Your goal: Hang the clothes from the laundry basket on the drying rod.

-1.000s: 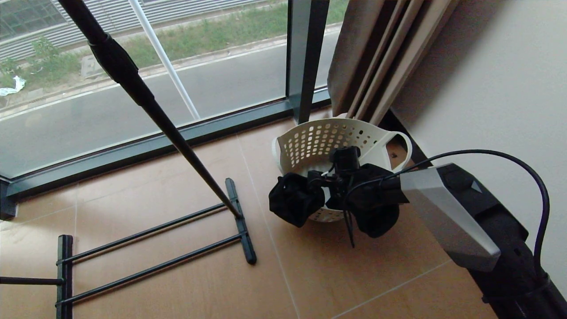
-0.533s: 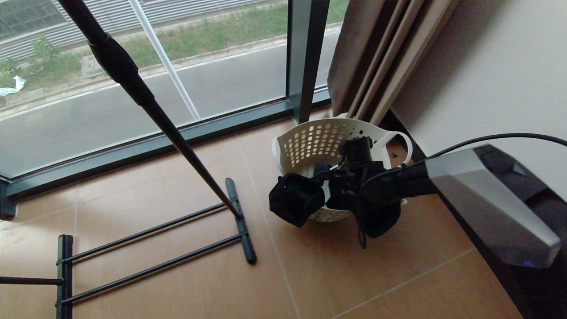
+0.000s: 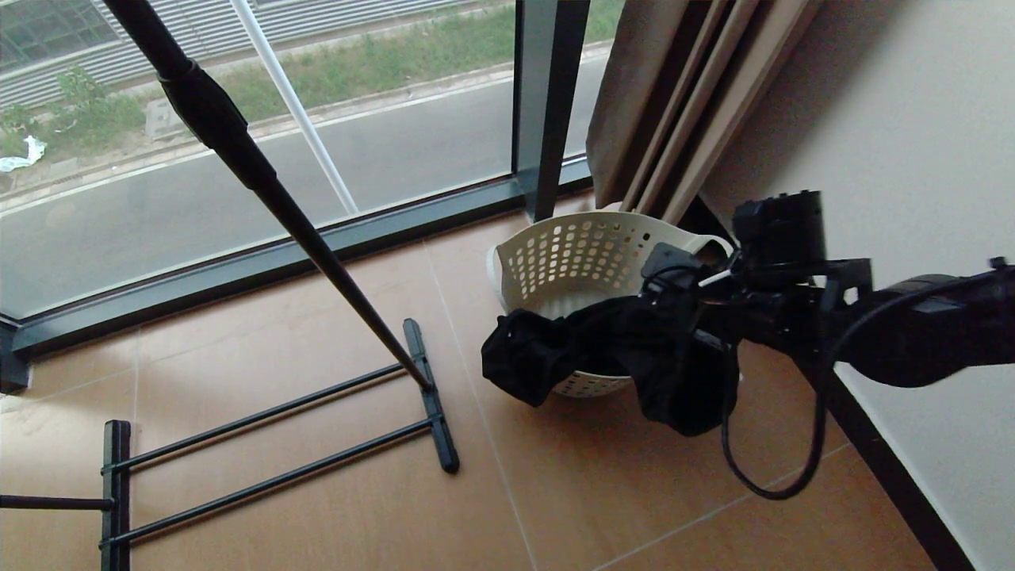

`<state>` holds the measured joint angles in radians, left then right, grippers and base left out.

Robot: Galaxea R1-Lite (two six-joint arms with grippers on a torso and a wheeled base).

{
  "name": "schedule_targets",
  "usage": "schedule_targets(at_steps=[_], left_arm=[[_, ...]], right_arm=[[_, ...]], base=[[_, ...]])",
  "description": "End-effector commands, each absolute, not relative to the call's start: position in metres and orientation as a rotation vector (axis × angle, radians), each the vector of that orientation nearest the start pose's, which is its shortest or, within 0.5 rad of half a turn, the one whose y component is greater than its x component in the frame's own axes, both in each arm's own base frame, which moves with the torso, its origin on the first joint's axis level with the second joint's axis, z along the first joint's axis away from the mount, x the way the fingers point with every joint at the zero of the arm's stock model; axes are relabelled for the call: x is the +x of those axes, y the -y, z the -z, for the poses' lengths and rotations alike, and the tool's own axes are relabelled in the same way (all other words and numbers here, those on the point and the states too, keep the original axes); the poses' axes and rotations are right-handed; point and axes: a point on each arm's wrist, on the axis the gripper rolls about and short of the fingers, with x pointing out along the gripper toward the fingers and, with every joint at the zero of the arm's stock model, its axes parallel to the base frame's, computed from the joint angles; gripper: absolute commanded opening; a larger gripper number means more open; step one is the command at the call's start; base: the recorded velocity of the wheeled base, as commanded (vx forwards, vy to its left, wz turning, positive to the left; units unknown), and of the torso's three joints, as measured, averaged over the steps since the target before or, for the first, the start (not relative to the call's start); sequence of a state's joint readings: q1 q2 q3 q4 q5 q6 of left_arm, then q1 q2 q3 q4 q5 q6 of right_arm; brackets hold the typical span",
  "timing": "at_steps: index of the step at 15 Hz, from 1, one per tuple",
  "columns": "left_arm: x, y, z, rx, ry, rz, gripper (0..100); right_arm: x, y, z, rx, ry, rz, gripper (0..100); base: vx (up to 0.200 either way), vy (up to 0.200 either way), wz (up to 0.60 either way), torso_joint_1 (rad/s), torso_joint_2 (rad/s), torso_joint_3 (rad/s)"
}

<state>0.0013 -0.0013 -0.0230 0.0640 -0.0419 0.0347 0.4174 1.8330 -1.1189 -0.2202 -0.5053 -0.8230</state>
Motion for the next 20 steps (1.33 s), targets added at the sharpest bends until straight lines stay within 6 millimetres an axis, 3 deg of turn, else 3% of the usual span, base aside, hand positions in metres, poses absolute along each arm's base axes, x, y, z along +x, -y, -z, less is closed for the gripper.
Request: schedule_targets(at_steps=[1,3,9,12,20], left_arm=[[-0.025,0.001,-0.075,0.033,-0.041,0.041,100],[-0.025,0.001,-0.075,0.031,-0.041,0.039,100],[-0.025,0.001,-0.075,0.036,-0.042,0.045,100],[-0.025,0.001,-0.075,0.036,-0.041,0.047,100],[-0.025,0.001,-0.075,0.036,-0.041,0.047,100]], right_arm=[[0.265,-0.107,-0.218,-0.887,-0.386,-0.052,0],[0.241,-0.101,-0.217,-0.746,-0.377,-0.040,0],[0.208,-0.086,-0.208,-0.561,-0.383,-0.015,0],[0.206,-0.086,-0.207,-0.561,-0.385,-0.031,0],[0.206,-0.085,-0.198,-0.576,-0.417,-0.033,0]], base=[[0.000,0.000,0.00,0.000,0.00,0.000],[0.000,0.000,0.00,0.000,0.00,0.000],[0.000,0.000,0.00,0.002,0.00,0.150],[0.000,0.000,0.00,0.023,-0.08,0.137],[0.000,0.000,0.00,0.143,-0.44,-0.096]])
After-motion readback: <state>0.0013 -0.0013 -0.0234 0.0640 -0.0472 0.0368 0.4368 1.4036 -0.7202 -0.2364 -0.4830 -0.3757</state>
